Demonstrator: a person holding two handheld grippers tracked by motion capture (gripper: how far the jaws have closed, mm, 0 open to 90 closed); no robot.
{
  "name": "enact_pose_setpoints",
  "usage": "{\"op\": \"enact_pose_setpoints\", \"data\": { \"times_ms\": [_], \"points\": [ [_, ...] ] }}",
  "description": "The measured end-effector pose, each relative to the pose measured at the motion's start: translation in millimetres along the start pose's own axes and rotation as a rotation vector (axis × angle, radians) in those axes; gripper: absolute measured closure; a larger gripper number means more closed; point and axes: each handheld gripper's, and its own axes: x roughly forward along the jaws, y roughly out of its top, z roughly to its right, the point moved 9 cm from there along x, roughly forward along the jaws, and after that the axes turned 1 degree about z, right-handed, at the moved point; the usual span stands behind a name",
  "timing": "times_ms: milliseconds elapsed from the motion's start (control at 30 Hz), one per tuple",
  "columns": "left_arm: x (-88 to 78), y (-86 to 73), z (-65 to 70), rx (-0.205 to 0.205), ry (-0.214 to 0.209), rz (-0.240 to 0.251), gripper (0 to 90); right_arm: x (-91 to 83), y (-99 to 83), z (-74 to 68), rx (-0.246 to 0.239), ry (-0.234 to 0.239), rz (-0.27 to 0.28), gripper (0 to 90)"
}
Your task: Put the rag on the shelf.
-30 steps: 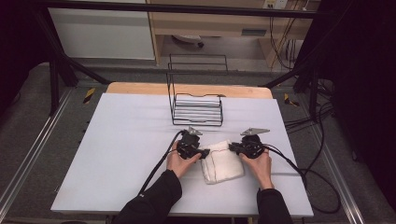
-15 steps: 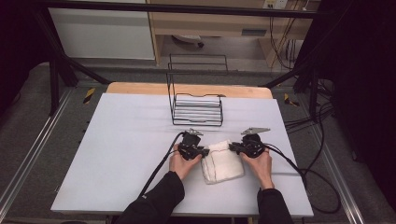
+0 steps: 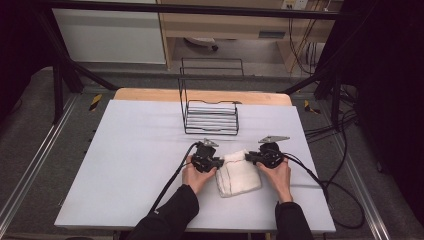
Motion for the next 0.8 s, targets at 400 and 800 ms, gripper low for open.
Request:
{"op": "enact_pose_setpoints", "data": {
  "times_ms": [400, 800],
  "points": [
    [-14.2, 8.6, 4.4, 0.001, -0.04, 0.088, 81.9, -19.2, 7.2, -5.7, 0.014, 0.011, 0.059, 83.4],
    [-32.5, 18.2, 17.7, 0.053, -0.055, 0.165, 81.9, -47.0, 15.4, -14.0, -0.014, 0.013, 0.159, 83.5]
  ]
}}
